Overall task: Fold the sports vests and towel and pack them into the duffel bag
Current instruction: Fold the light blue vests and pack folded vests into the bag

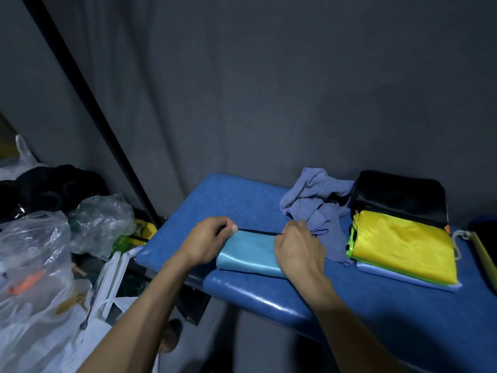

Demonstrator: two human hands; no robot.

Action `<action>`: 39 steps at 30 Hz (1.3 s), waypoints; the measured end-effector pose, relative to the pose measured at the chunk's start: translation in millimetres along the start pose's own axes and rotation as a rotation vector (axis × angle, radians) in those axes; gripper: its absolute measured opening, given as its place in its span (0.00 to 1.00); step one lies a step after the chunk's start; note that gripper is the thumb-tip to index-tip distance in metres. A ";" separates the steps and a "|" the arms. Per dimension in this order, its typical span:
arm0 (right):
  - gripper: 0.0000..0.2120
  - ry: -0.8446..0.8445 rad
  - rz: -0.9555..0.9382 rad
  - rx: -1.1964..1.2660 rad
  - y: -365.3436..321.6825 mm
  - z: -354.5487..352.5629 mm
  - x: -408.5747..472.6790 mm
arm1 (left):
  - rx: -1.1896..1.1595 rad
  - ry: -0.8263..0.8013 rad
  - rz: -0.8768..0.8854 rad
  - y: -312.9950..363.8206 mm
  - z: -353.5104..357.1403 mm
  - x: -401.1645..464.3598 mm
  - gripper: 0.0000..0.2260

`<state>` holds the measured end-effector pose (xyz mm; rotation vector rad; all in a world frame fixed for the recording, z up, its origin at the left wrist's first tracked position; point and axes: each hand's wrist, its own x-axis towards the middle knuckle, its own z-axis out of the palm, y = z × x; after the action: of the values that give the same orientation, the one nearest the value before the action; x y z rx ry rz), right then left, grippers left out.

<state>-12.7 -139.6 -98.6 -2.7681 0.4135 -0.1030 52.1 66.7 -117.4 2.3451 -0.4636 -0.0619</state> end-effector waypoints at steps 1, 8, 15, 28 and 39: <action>0.13 0.022 -0.002 -0.016 -0.3 3.9 -2.9 | -0.084 -0.051 -0.037 -0.2 -0.9 3.3 0.13; 0.11 0.119 -0.038 -0.065 3.2 15.9 -0.6 | -0.216 -0.163 -0.108 -3.0 -6.6 15.2 0.18; 0.11 0.161 -0.056 -0.078 2.4 20.8 3.7 | -0.312 -0.291 -0.139 -1.5 -21.0 14.9 0.12; 0.07 0.348 -0.131 -0.005 2.2 32.5 5.8 | 0.497 -0.098 -0.301 43.3 7.1 21.9 0.12; 0.13 0.148 -0.052 -0.083 3.4 22.0 11.4 | 0.546 0.159 0.064 46.9 22.2 6.5 0.12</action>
<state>-0.1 -139.0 -120.1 -2.8638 0.3910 -0.3123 39.7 18.5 -101.3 2.8336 -0.5244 0.3172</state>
